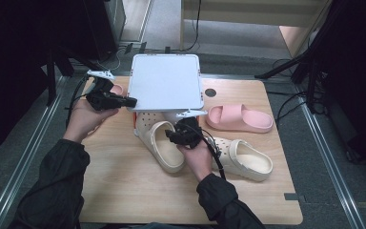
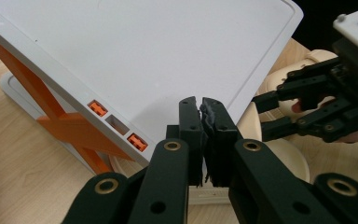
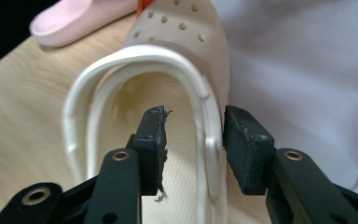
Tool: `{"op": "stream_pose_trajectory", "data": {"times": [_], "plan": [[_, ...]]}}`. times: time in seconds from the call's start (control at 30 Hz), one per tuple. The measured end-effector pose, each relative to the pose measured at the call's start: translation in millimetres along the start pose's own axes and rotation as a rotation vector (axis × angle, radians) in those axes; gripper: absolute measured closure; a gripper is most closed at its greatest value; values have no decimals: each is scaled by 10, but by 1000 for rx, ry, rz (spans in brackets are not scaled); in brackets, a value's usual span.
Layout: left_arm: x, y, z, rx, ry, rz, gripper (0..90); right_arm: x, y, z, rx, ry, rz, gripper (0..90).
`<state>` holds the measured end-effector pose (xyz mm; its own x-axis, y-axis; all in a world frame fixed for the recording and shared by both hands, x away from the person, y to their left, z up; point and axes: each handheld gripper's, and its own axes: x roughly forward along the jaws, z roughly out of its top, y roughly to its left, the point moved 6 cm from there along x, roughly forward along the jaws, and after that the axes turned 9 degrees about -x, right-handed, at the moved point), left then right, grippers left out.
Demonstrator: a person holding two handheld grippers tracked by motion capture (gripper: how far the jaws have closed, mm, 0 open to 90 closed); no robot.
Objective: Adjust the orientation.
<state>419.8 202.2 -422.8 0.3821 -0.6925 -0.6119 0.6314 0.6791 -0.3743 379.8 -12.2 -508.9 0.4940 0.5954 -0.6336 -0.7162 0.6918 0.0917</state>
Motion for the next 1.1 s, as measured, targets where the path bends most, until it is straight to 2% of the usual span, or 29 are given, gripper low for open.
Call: {"op": "stream_pose_trajectory", "data": {"times": [0.07,0.1,0.27,0.3,0.33,0.37,0.4,0.47,0.5,0.53,0.63,0.67,0.77,0.9,0.93,1.03,1.1], "plan": [[0,1,0,0,-1,-1,868,-45,7,-9,-10,-2,-2,596],[0,1,0,-2,-1,-1,868,-131,21,-25,-24,-6,1,597],[2,-3,-2,5,-2,2,870,-301,66,-77,-29,-33,29,628],[1,-1,-3,10,-2,6,881,-367,81,-124,-22,-38,41,671],[1,-1,-3,10,-2,6,881,-367,81,-124,-22,-38,41,671],[2,-1,-2,9,-4,7,881,-423,94,-186,-25,-43,49,720],[2,-1,-2,9,-4,7,881,-423,94,-186,-25,-43,49,720],[1,1,-4,8,-4,5,881,-497,130,-296,-28,-48,64,833],[2,3,-4,5,-5,0,881,-519,144,-335,-33,-52,74,858],[2,3,-4,5,-5,0,880,-519,144,-335,-33,-52,74,858],[2,7,-4,2,-7,-3,881,-591,221,-491,-35,-56,105,900],[2,7,-4,2,-7,-3,881,-591,221,-491,-35,-56,105,900],[1,7,-7,19,-8,10,892,-628,315,-661,-41,-61,120,900],[3,3,-6,16,-8,12,893,-629,378,-784,-57,-54,111,900],[2,4,-7,15,-8,11,893,-611,404,-861,-65,-34,111,900],[1,7,-9,13,-7,6,893,-584,420,-929,-66,-18,119,900],[2,8,-9,11,-9,3,893,-532,431,-1011,-74,14,129,900]]}}
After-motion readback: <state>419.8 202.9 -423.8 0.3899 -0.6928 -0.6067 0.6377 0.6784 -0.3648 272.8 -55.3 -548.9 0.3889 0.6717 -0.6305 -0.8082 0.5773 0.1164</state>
